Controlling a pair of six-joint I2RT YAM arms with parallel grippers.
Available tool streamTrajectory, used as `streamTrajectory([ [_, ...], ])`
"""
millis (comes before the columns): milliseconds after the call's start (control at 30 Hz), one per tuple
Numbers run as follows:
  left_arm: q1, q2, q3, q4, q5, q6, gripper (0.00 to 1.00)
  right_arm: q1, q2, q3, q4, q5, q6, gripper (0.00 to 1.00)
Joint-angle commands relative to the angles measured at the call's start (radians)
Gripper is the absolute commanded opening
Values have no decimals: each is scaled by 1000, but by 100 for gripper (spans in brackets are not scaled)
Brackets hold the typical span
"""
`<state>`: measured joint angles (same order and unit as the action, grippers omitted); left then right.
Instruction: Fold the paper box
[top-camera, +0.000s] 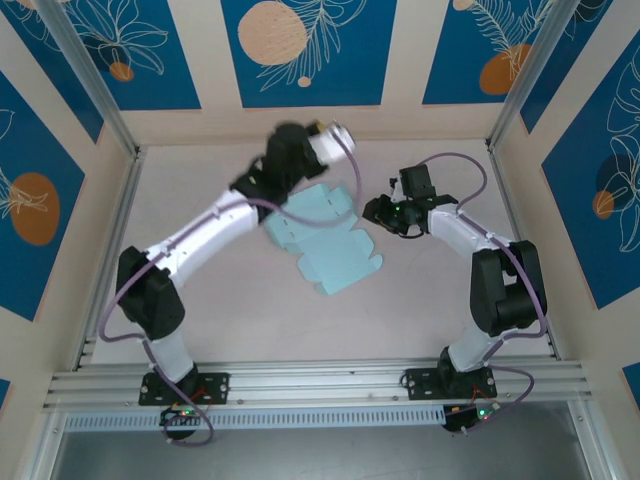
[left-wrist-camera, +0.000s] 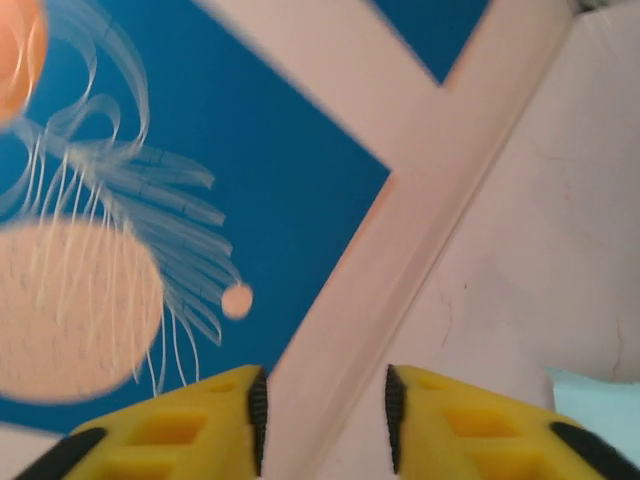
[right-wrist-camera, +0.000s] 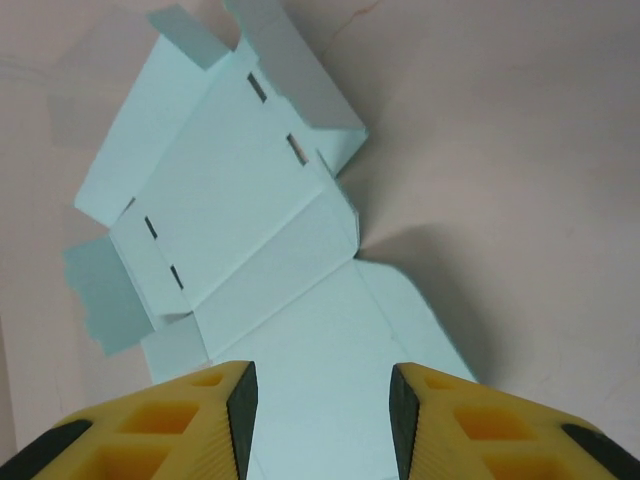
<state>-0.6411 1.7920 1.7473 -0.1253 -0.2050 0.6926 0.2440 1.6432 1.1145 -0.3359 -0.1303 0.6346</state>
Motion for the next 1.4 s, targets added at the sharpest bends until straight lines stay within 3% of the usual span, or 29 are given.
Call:
streamTrajectory([
  [0, 132, 188, 190, -559, 222, -288, 47, 26, -38, 23, -57, 21, -4, 42],
  [167, 284, 455, 580, -817, 565, -441, 56, 52, -40, 15, -73, 26, -1, 42],
  [400, 318, 723, 946, -1057, 657, -369, 61, 56, -65, 9, -96, 37, 2, 41],
  [533, 348, 857, 1129, -1178, 743, -360, 71, 57, -75, 8, -104, 41, 2, 43],
  [700, 358, 917, 1147, -1237, 784, -337, 80, 56, -73, 13, -106, 41, 6, 45],
  [1133, 357, 993, 1123, -1195, 627, -342, 87, 56, -68, 22, -98, 35, 3, 50],
  [1233, 356, 1009, 1118, -1198, 655, -337, 84, 55, -67, 24, -96, 37, 1, 51],
  [1367, 347, 1024, 1117, -1197, 682, -334, 70, 49, -50, 25, -100, 44, -5, 51],
])
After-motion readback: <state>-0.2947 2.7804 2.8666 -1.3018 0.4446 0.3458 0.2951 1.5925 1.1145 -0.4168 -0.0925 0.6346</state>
